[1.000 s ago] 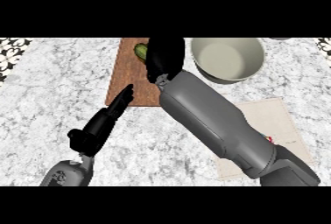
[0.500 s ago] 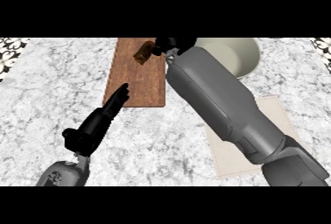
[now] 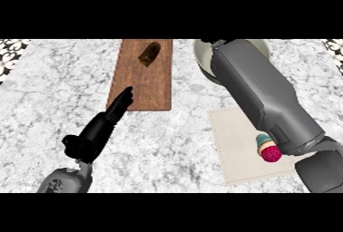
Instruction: Pick the squash from the placemat and place it in the bowl
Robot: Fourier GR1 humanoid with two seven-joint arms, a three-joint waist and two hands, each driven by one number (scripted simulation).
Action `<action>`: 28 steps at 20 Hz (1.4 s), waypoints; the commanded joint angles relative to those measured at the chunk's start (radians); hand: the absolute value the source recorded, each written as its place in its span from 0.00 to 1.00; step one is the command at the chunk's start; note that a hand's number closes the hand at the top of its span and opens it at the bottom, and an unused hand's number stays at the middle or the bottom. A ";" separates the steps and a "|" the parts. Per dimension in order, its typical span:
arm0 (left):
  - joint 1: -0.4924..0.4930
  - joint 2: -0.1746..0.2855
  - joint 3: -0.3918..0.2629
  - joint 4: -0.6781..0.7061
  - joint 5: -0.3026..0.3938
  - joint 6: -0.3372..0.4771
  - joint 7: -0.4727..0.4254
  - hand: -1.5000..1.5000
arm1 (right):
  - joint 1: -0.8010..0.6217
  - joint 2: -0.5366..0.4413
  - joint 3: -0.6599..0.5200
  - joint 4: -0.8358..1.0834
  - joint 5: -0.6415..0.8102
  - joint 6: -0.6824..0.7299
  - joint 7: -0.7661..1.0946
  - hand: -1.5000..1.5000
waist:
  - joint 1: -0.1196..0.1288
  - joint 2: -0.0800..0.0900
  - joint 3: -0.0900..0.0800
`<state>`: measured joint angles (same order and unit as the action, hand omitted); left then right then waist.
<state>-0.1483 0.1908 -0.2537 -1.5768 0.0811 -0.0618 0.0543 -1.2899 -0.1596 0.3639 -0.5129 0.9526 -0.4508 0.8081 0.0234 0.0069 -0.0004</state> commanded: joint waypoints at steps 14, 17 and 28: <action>-0.042 -0.009 0.027 0.018 0.005 -0.034 0.025 0.50 | 0.072 -0.092 -0.308 0.207 -0.288 0.130 -0.463 0.00 | 0.014 0.010 0.001; -0.032 0.002 0.044 0.039 0.022 -0.062 -0.002 0.50 | 0.068 -0.131 -0.338 0.227 -0.291 0.054 -0.520 0.00 | 0.019 0.014 0.001; 0.051 0.005 0.047 -0.024 0.006 -0.053 -0.009 0.50 | 0.104 -0.152 -0.525 0.133 -0.438 -0.184 -0.502 0.00 | -0.006 -0.005 0.001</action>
<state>-0.1502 0.1776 -0.2187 -1.5750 0.0791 -0.0991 0.0626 -1.2077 -0.3013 -0.1061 -0.3461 0.5651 -0.6016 0.3054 0.0278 0.0103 0.0008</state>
